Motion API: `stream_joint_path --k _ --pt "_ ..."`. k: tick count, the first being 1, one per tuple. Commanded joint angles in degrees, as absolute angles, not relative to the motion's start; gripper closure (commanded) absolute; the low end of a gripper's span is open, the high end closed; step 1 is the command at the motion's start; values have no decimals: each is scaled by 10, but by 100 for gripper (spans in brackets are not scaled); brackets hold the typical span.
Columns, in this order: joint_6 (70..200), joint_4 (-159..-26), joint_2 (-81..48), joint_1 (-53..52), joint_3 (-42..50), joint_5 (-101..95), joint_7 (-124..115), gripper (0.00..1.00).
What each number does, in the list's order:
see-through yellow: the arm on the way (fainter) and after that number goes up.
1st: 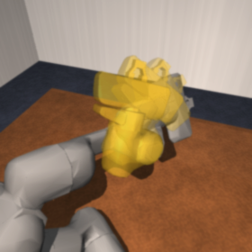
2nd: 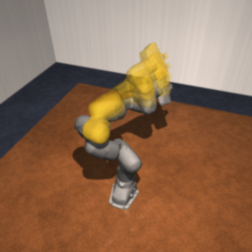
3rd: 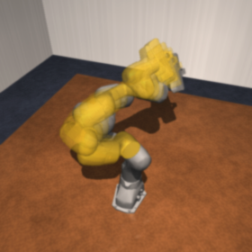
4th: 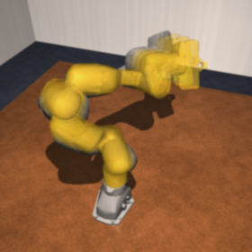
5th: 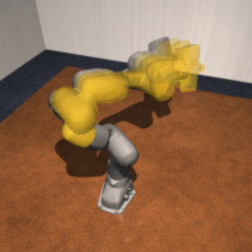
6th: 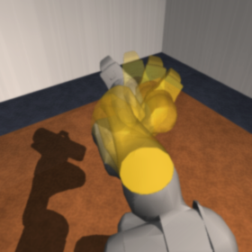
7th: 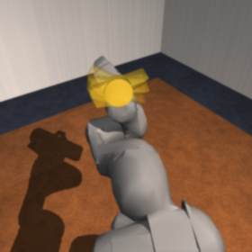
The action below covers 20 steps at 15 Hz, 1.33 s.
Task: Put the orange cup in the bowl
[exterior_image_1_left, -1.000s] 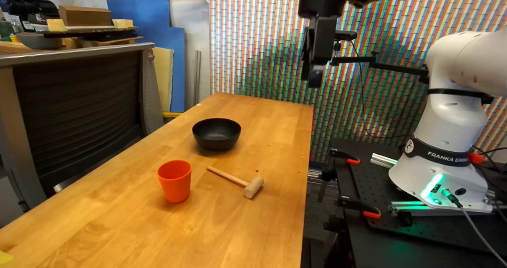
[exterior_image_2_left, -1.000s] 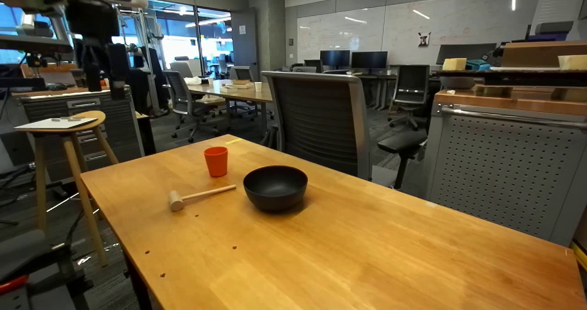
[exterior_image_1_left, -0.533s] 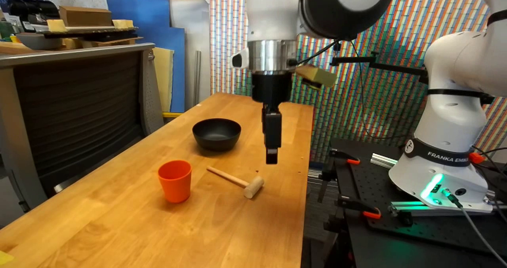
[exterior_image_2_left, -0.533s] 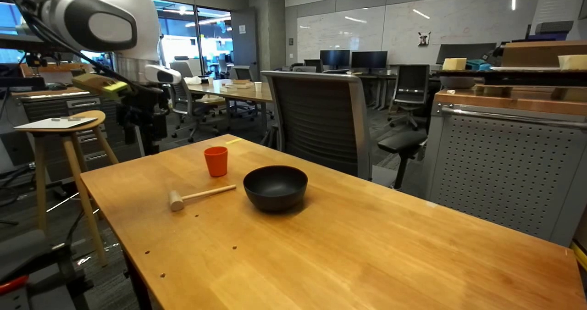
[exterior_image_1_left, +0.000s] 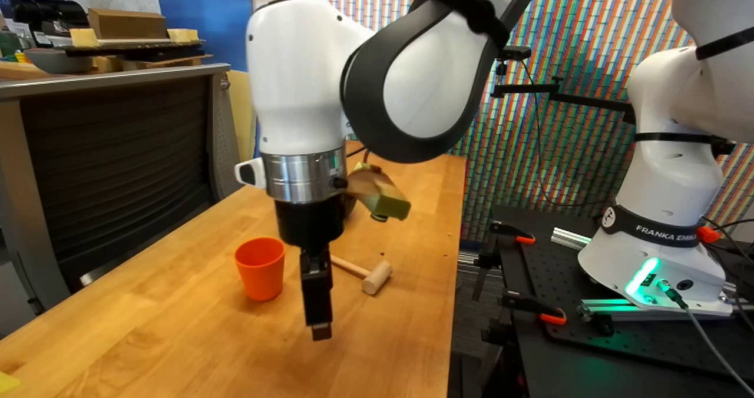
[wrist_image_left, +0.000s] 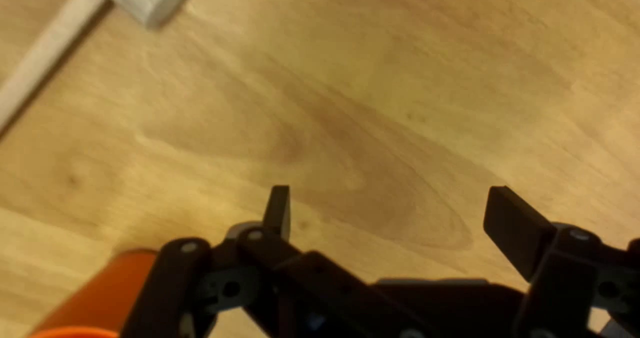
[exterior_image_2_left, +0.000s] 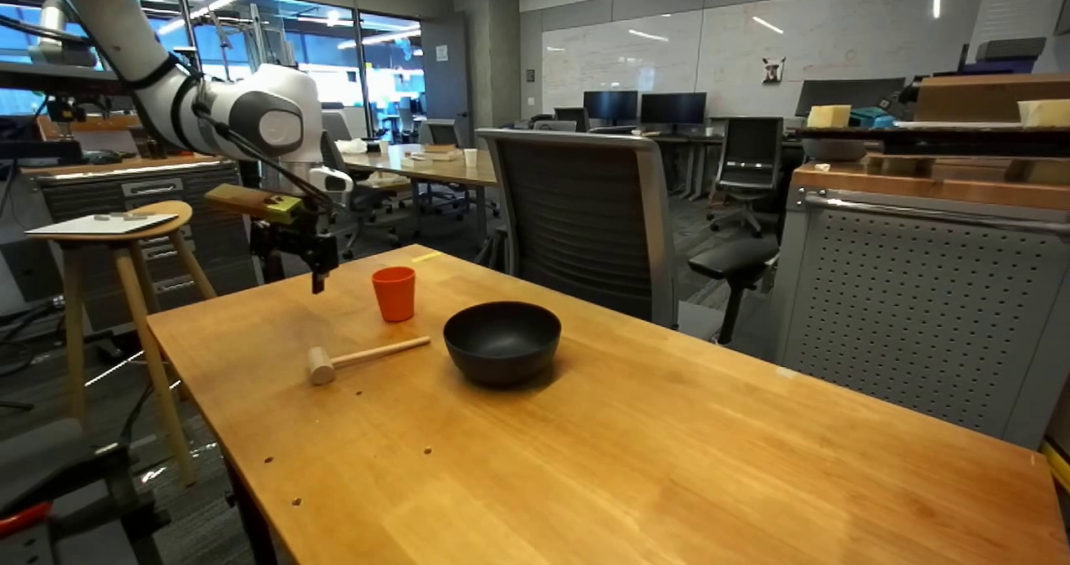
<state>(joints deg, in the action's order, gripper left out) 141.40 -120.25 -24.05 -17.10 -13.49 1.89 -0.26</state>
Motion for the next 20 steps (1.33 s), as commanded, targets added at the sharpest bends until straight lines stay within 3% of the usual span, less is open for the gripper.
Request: stream_joint_path --k 1,7,15,20 --pt "1384 -1058 -324 -226 -121 -56 -38 0" --pt "1366 -931 -364 -293 -73 -156 -90 0" --pt "1374 -923 -345 -305 55 -292 -273 0" --pt "1271 -930 -343 -278 48 -255 -314 0"
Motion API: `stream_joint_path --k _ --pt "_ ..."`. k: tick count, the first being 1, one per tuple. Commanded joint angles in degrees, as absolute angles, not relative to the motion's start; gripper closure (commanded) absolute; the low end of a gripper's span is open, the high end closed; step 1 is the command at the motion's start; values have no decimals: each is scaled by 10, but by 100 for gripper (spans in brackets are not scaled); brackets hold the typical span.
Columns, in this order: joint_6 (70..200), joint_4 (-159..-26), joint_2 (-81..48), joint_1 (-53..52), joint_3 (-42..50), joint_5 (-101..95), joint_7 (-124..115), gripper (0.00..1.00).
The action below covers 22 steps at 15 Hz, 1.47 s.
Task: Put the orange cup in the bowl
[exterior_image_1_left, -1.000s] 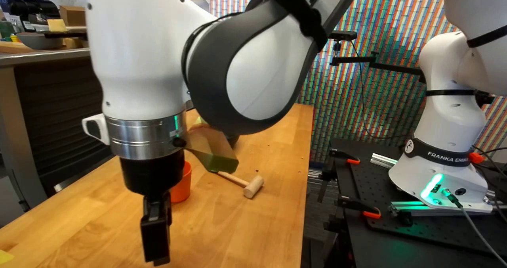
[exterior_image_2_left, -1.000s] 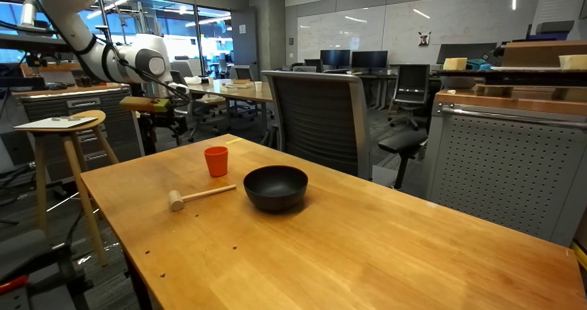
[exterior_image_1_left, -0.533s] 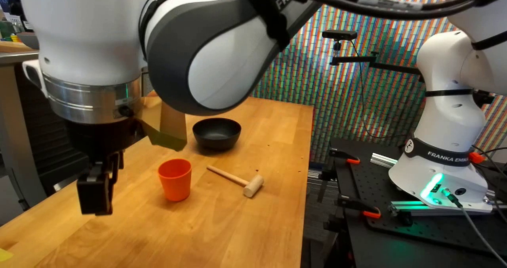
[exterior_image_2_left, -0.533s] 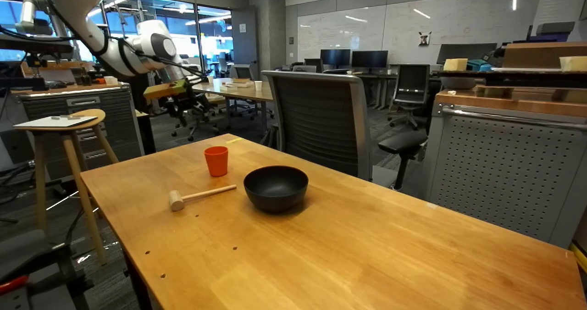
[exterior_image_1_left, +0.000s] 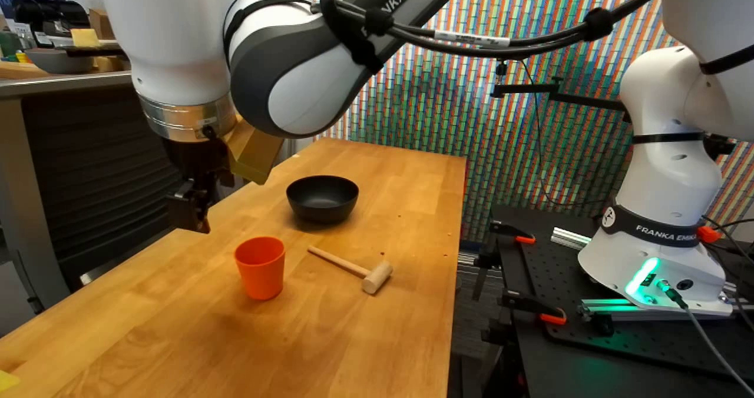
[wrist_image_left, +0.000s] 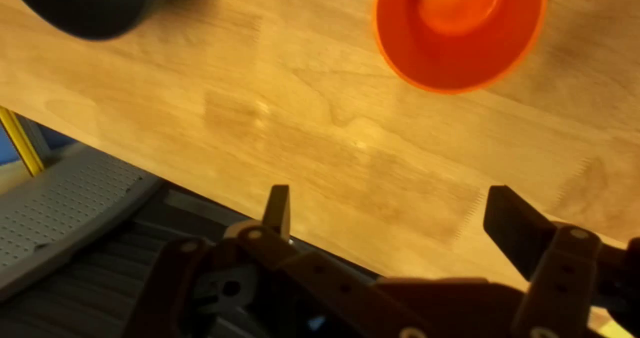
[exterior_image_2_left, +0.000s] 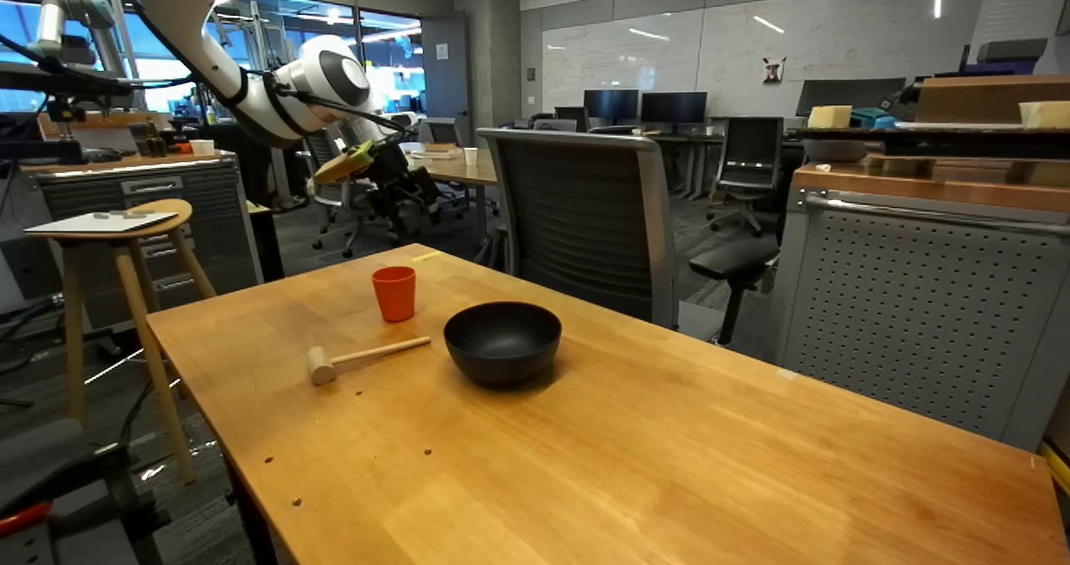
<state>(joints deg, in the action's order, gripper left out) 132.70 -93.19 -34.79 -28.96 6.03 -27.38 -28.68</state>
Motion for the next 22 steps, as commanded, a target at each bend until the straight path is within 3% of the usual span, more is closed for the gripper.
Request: stream_joint_path --k 1,7,22 --pt "1255 -933 -342 -270 40 -242 -316 0" --pt "1188 -949 -330 -230 3 -142 -314 0" --pt "1211 -1010 -347 -137 -17 -7 -278 0"
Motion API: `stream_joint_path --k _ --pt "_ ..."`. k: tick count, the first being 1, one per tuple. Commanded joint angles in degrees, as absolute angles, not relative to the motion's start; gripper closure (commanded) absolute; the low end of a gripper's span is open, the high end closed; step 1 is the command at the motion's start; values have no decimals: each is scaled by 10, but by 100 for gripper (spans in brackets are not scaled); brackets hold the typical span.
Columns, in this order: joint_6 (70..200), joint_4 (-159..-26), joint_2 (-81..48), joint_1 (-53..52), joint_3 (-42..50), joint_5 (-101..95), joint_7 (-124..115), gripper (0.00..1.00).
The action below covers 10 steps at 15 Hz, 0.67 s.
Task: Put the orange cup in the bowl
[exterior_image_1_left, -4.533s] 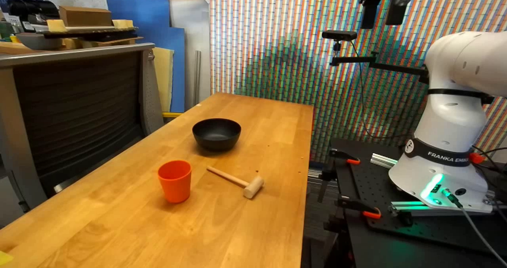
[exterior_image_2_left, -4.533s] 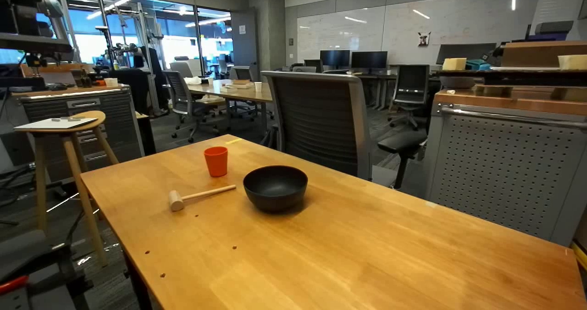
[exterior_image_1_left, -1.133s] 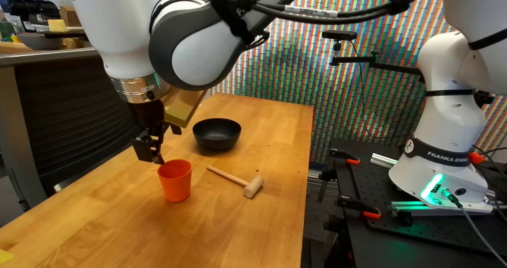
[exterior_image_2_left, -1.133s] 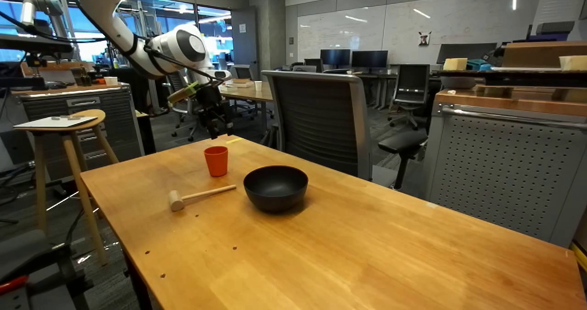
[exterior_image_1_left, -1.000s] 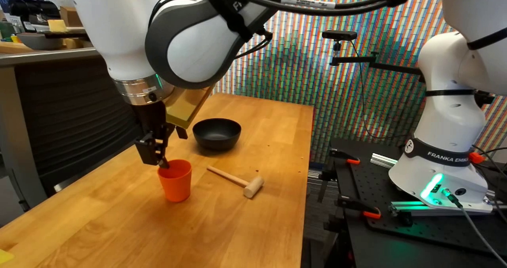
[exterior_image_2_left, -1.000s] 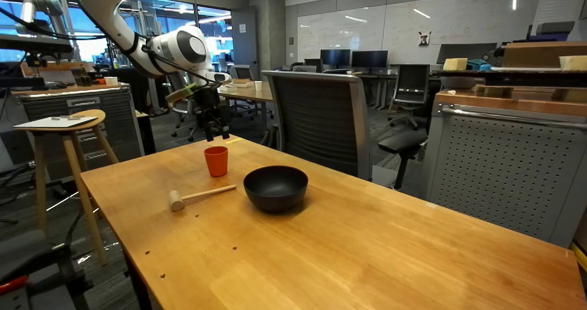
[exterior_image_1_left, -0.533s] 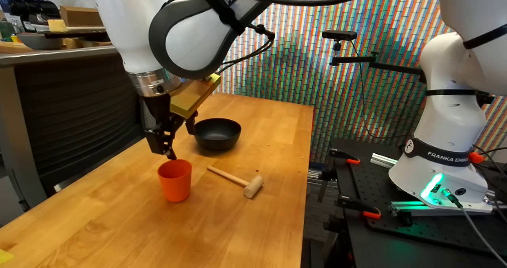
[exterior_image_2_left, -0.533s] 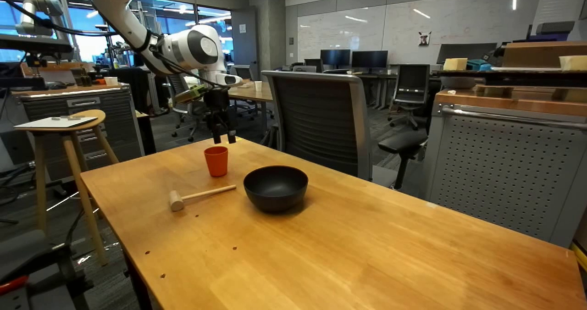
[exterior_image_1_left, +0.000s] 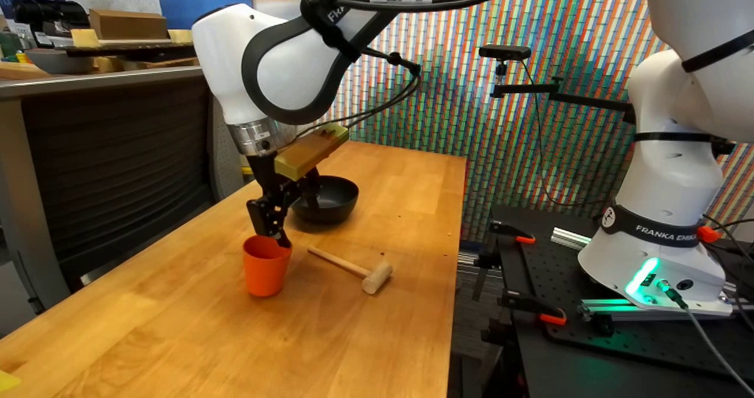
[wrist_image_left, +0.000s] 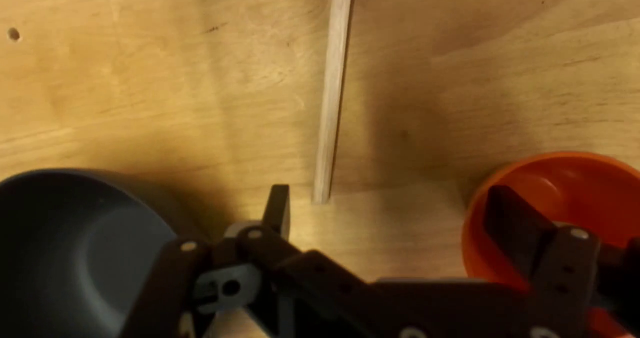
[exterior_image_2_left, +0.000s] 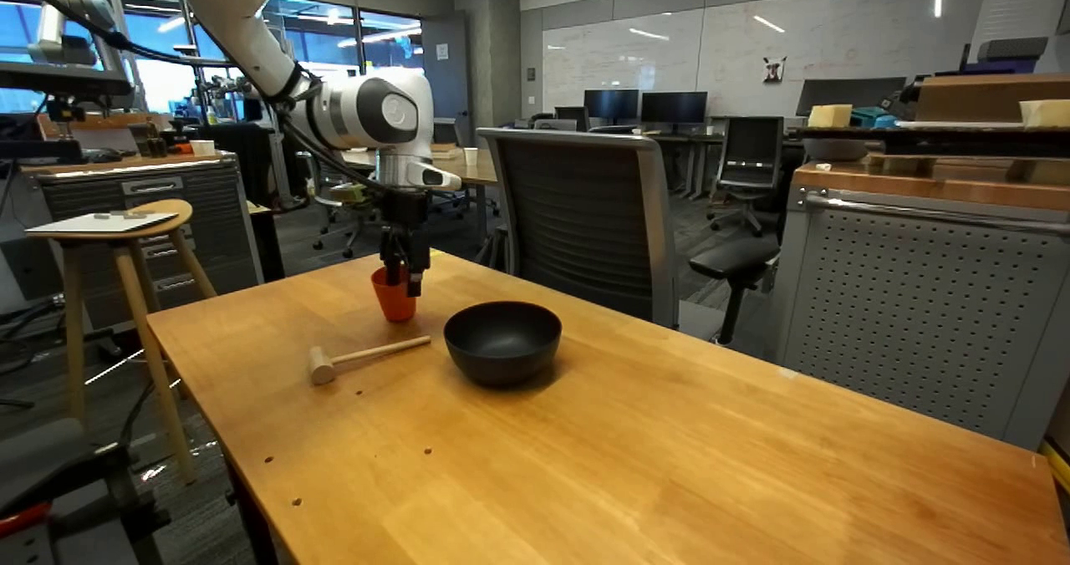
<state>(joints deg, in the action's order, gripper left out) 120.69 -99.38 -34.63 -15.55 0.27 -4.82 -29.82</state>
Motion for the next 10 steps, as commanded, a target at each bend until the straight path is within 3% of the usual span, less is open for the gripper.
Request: stream_joint_path --k 1,3,4,6,10 --pt "1211 -1013 -351 -134 -22 8 -272 0" --pt "1211 -1018 -355 -135 -28 23 -265 0" --pt "1214 -1020 -358 -133 -32 30 -255 25" --pt "1221 -1022 -365 -132 -41 43 -236 32" --pt "1233 -1023 -367 -130 -50 61 -205 65"
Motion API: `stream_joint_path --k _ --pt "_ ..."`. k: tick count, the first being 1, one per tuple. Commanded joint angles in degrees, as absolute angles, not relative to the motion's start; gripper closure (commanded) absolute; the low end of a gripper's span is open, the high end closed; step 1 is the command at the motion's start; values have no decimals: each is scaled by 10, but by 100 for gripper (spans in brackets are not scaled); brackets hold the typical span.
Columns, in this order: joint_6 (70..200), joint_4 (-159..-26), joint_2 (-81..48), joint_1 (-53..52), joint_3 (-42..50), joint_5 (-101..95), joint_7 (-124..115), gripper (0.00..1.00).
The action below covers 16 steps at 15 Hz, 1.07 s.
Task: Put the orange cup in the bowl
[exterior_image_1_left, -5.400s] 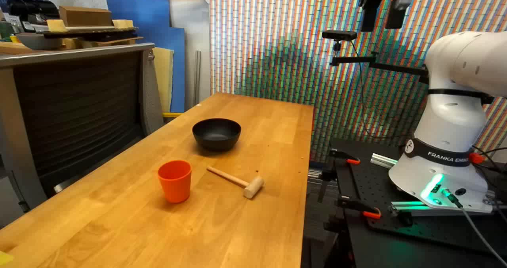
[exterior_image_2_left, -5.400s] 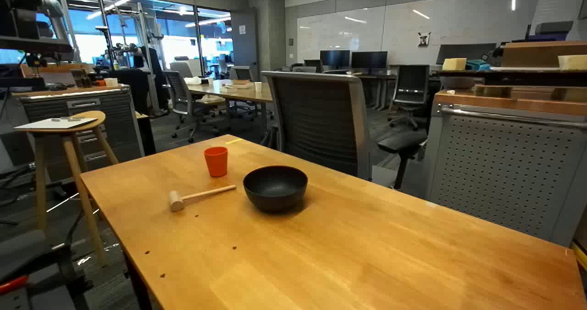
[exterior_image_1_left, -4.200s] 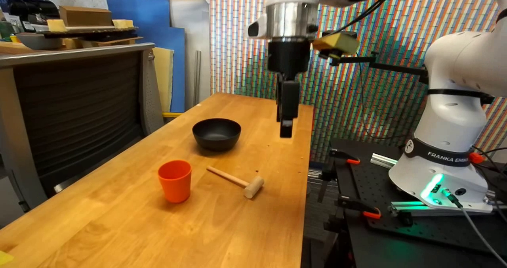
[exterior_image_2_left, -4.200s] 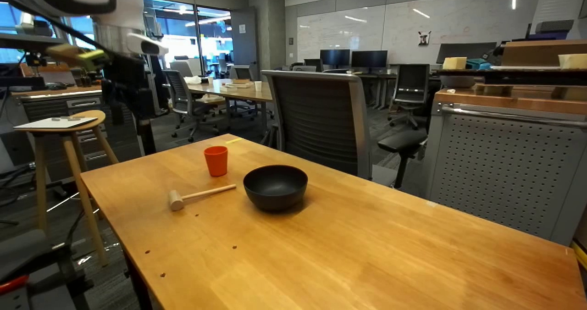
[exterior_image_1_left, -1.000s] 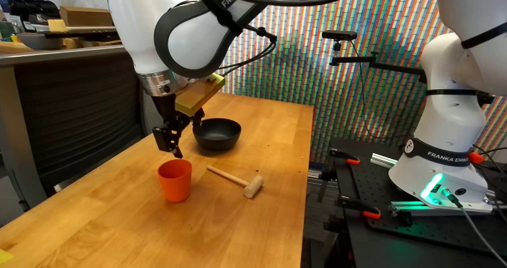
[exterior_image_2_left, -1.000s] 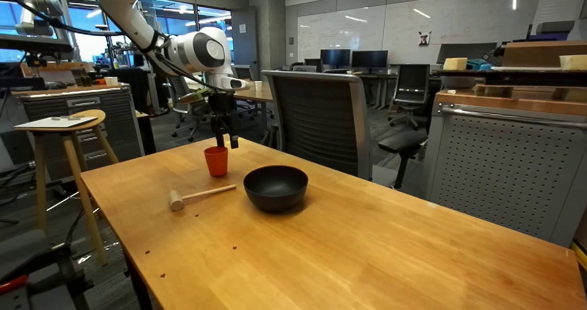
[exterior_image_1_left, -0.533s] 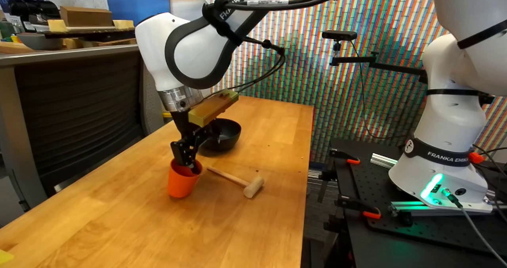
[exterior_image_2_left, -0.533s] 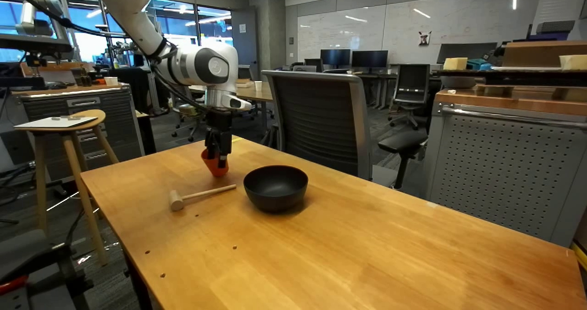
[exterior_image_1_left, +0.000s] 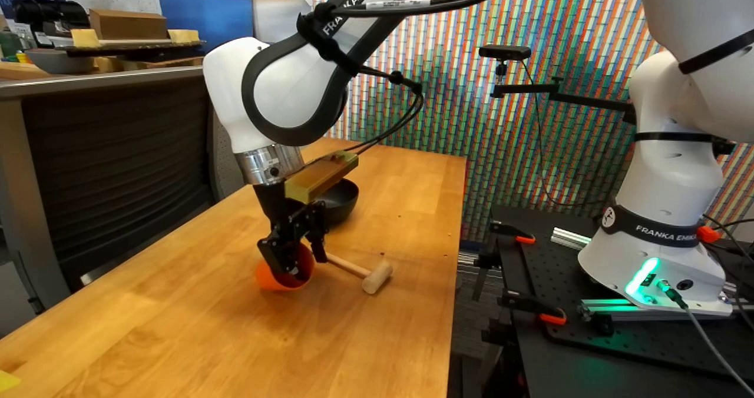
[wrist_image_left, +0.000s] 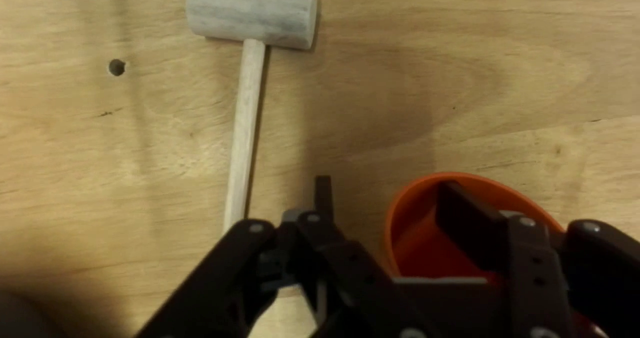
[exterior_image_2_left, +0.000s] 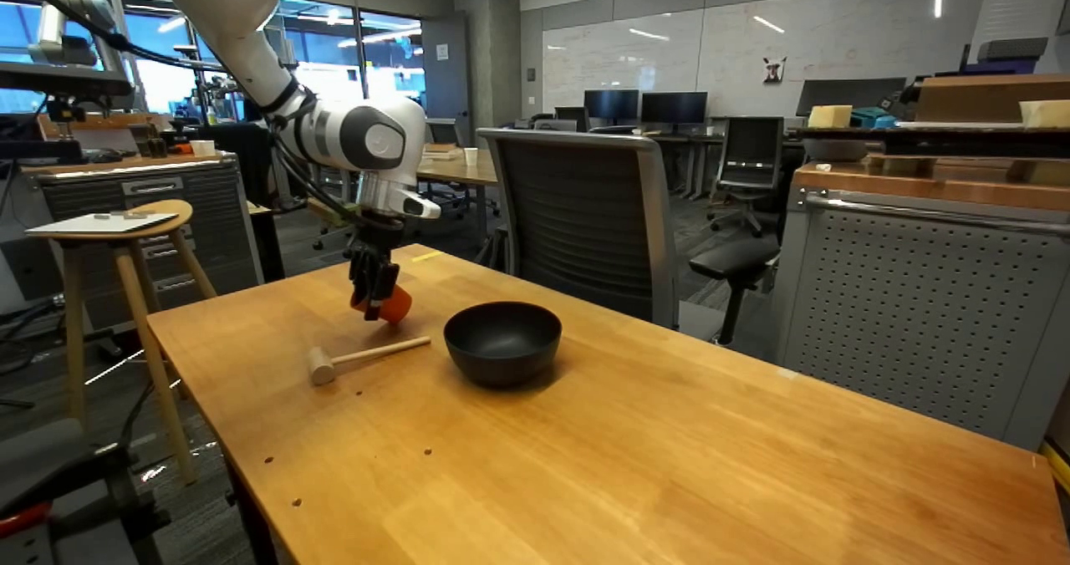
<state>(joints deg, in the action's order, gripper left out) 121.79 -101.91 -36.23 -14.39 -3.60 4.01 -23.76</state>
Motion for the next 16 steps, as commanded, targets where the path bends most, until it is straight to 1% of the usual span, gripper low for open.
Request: stream_joint_path --k 1,2,3,4,5,8,11,16 --pt "1235 -1024 -367 -130 -51 64 -198 74" --pt "1236 -1024 -367 -130 -51 65 -192 81" --pt "1237 -1022 -367 -129 -51 66 -186 89" --pt "1237 -1020 -368 -128 -50 66 -183 95" --pt "1235 -1018 -370 -127 -49 65 -180 98" --pt "1221 -1012 -369 -127 -46 56 -178 100" --pt "1203 -1007 -354 -134 -42 45 -184 96" --pt "1152 -990 -332 -160 -46 23 -199 97"
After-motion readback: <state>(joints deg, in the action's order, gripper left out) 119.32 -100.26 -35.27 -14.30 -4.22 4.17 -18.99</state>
